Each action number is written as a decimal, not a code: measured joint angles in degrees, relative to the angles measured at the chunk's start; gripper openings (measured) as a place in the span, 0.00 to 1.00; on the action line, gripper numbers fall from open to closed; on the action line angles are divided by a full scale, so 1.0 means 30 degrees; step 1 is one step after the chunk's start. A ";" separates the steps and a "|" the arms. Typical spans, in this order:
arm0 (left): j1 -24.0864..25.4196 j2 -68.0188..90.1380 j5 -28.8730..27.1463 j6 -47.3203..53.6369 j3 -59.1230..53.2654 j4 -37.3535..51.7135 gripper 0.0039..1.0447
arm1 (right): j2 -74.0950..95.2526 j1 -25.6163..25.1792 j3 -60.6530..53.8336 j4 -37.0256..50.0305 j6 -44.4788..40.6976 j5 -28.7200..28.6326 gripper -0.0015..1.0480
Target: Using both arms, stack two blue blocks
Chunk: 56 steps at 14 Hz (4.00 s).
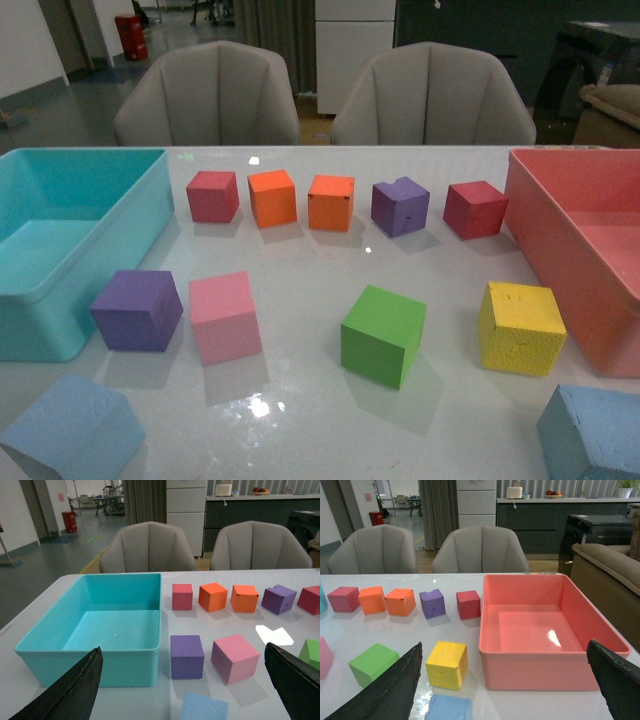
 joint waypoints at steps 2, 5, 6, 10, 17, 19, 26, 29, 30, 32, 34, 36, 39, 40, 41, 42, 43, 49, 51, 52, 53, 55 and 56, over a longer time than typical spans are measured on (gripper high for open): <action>0.0000 0.0000 0.0000 0.0000 0.0000 0.0000 0.94 | 0.0000 0.0000 0.0000 0.0000 0.0000 0.0000 0.94; 0.0000 0.0000 0.0000 -0.0007 0.0007 0.0000 0.94 | 0.0000 0.0000 0.0000 0.0000 0.0000 0.0000 0.94; 0.0000 0.0000 0.0000 -0.0007 0.0000 0.0000 0.94 | 0.0000 0.0000 0.0000 0.0000 0.0000 0.0000 0.94; 0.0000 0.0000 0.0000 -0.0007 0.0000 0.0000 0.94 | 0.0000 0.0000 0.0000 0.0000 0.0000 0.0000 0.94; 0.0000 0.0000 0.0000 -0.0007 0.0007 0.0000 0.94 | 0.7184 -0.1960 0.2732 0.3679 0.0080 0.0146 0.94; 0.0000 0.0000 -0.0007 -0.0007 0.0007 0.0007 0.94 | 1.3814 -0.1348 0.5872 0.7431 0.0124 -0.0262 0.94; 0.0000 0.0000 0.0000 -0.0007 0.0007 0.0000 0.94 | 2.8356 0.1763 0.8167 0.6011 0.2470 -0.0525 0.94; 0.0000 0.0000 0.0000 -0.0007 0.0007 0.0000 0.94 | 3.0265 0.2761 0.8335 0.6521 0.3993 -0.0729 0.94; 0.0000 0.0000 0.0000 -0.0007 0.0000 0.0000 0.94 | 3.0702 0.2994 0.8517 0.6543 0.4408 -0.0816 0.94; 0.0000 0.0000 0.0000 -0.0007 0.0007 0.0000 0.94 | 3.1503 0.3402 0.8881 0.6652 0.5129 -0.0867 0.94; 0.0000 0.0000 0.0000 0.0000 0.0000 0.0000 0.94 | 3.2305 0.3555 0.9114 0.6819 0.5566 -0.0903 0.94; 0.0000 0.0000 0.0000 -0.0007 0.0007 0.0000 0.94 | 3.3303 0.3759 0.9122 0.7446 0.5719 -0.0801 0.94; 0.0000 0.0000 -0.0007 -0.0007 0.0000 0.0007 0.94 | 3.3966 0.4007 0.8553 0.8561 0.5872 -0.0474 0.90; 0.0000 0.0000 0.0000 -0.0007 0.0000 0.0000 0.94 | 3.3966 0.4029 0.8291 0.8684 0.5872 -0.0430 0.79; 0.0000 0.0000 0.0000 -0.0007 0.0000 0.0000 0.94 | 3.3893 0.4022 0.8094 0.8823 0.5872 -0.0284 0.69; 0.0000 0.0000 0.0000 -0.0007 0.0007 0.0000 0.94 | 3.3580 0.4022 0.7963 0.8728 0.5872 -0.0226 0.60; 0.0000 0.0000 0.0000 -0.0007 0.0007 0.0000 0.94 | 3.2924 0.4022 0.7818 0.8546 0.5850 -0.0007 0.52; 0.0000 0.0000 0.0000 -0.0007 0.0000 0.0000 0.94 | 2.7052 0.4131 1.0892 0.4459 0.4736 0.0080 0.42; 0.0000 0.0000 -0.0007 -0.0007 0.0000 0.0000 0.94 | 2.9237 0.4422 1.4178 0.3847 0.4320 0.0350 0.42; 0.0000 0.0000 0.0000 0.0000 0.0007 0.0000 0.94 | 3.1030 0.4707 1.6050 0.3563 0.4211 0.0481 0.42; 0.0000 0.0000 0.0000 -0.0007 0.0000 0.0000 0.94 | 3.2836 0.5107 1.8054 0.2973 0.4138 0.0532 0.42; 0.0000 0.0000 -0.0007 -0.0007 0.0000 0.0000 0.94 | 3.5838 0.5741 2.1478 0.1996 0.4065 0.0656 0.42; 0.0000 0.0000 0.0000 0.0000 0.0007 0.0000 0.94 | 3.7201 0.6142 2.3066 0.1333 0.4058 0.0678 0.42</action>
